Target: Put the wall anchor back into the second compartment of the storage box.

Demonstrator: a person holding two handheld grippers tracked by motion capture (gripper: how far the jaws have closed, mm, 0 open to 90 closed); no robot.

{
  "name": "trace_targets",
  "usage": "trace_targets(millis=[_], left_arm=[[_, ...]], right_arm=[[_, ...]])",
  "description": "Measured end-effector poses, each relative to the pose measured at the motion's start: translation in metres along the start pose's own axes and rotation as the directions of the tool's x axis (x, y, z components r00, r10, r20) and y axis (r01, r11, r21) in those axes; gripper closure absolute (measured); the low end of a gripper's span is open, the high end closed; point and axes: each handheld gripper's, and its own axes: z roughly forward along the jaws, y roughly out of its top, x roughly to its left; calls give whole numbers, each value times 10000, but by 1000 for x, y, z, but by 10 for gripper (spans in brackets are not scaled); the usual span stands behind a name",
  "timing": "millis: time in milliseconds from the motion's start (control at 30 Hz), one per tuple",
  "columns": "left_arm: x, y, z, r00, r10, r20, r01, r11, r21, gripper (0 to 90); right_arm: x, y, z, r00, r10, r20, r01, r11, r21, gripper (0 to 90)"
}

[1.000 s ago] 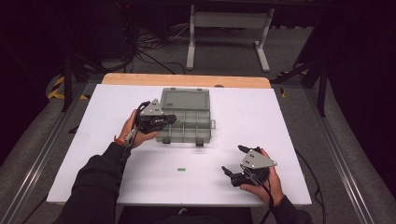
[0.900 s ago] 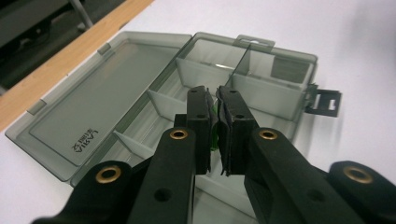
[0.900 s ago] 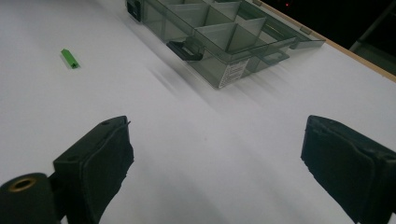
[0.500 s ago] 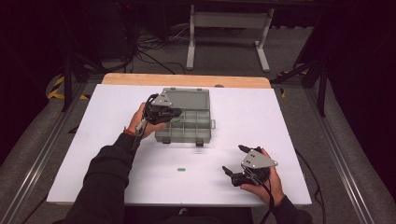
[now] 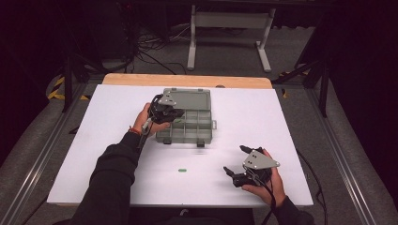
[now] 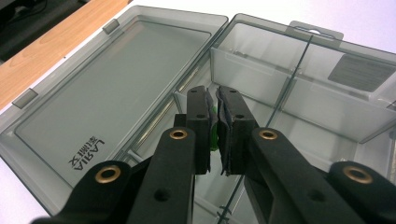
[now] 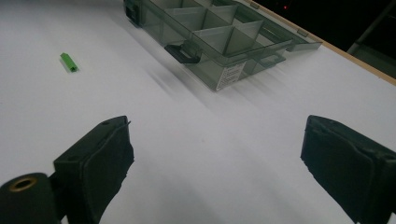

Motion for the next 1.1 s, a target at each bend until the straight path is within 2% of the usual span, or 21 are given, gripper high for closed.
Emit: trace_targets(millis=[233, 367, 567, 667, 733, 800, 900, 1000, 1100], left_arm=[[1, 0, -5, 9999, -47, -148, 46, 10000, -31, 840], [-1, 0, -12, 9998, -70, -200, 65, 9997, -247, 808], [-8, 0, -25, 9994, 333, -118, -338, 9986, -398, 768], [-14, 1, -35, 9981, 572, -231, -585, 9965, -597, 708], [-21, -1, -45, 9979, 609, -200, -625, 9932, -982, 649], [-29, -3, -53, 9964, 813, -220, -833, 9904, -1103, 604], [-39, -8, -63, 9951, 901, -403, -943, 9883, -1201, 508], [-51, -16, -74, 9958, 797, -452, -856, 9852, -1482, 396], [-63, -25, -83, 9975, 584, -403, -642, 9848, -1617, 226]], right_arm=[[0, 0, -1, 10000, 7, 9, -7, 10000, -13, 90], [0, 0, 0, 10000, -8, -5, 8, 10000, 5, 90], [0, 0, 0, 10000, -20, 65, 20, 10000, 27, 92], [1, 0, 0, 10000, -70, 63, 70, 10000, 22, 93], [1, 0, 0, 9999, -80, 84, 80, 10000, 6, 93], [0, 0, 0, 10000, -23, 63, 23, 10000, -28, 93], [0, 0, 0, 10000, -10, 66, 10, 10000, -5, 93], [1, 1, 0, 10000, -46, 83, 46, 10000, 11, 93], [2, 1, 0, 10000, -71, 64, 71, 10000, 2, 93]])
